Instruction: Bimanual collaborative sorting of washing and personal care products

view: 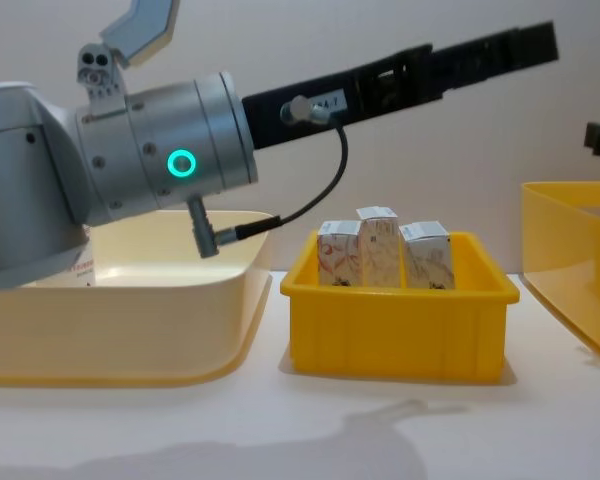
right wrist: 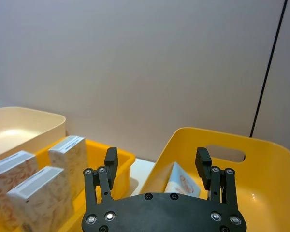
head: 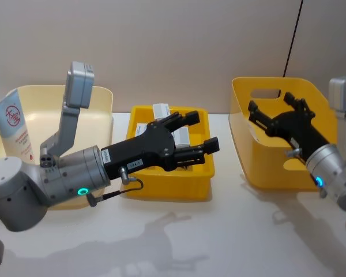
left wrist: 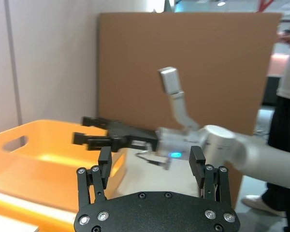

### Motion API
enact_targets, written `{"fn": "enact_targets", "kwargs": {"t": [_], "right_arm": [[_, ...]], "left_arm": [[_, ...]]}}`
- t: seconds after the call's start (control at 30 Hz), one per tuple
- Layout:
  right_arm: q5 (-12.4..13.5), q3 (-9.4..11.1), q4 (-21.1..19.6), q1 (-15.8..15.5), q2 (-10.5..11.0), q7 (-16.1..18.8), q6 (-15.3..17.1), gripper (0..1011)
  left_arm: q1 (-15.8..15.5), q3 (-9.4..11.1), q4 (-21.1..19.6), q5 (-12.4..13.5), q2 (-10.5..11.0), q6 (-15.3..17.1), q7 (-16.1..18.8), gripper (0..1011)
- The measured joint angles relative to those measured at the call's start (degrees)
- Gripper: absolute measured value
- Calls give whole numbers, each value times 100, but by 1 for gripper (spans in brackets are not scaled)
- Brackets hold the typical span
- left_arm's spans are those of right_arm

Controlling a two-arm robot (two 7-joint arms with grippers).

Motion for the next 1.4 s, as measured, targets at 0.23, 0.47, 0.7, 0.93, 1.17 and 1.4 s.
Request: {"fn": "enact_targets", "kwargs": {"t": [0.23,0.47,0.7,0.93,1.17,1.4], "right_arm": [[-133,-76,-334,-412,-96,-132,-32,1001],[-254,-142,-642,-786,-181,-252,-59,1001],[-373,-207,-950,-1158,-267,-371,-83,1001],[-486,-275,-1241,-1514,-350,-483,-109,1001],[-552,-312,-1408,-1716,-397,-549,-123,1001],[-562,-318,-1433,-1746,-403,-558,-125,1001]], "left_arm": [[193,-29,-160,291,88,-61,530,1000],[386,-56,-318,580,173,-117,1061,1000],[574,-83,-470,861,255,-176,1575,1000],[762,-110,-623,1140,336,-231,2088,1000],[969,-140,-792,1452,430,-293,2659,1000],[1136,-164,-926,1701,502,-341,3115,1000]]}}
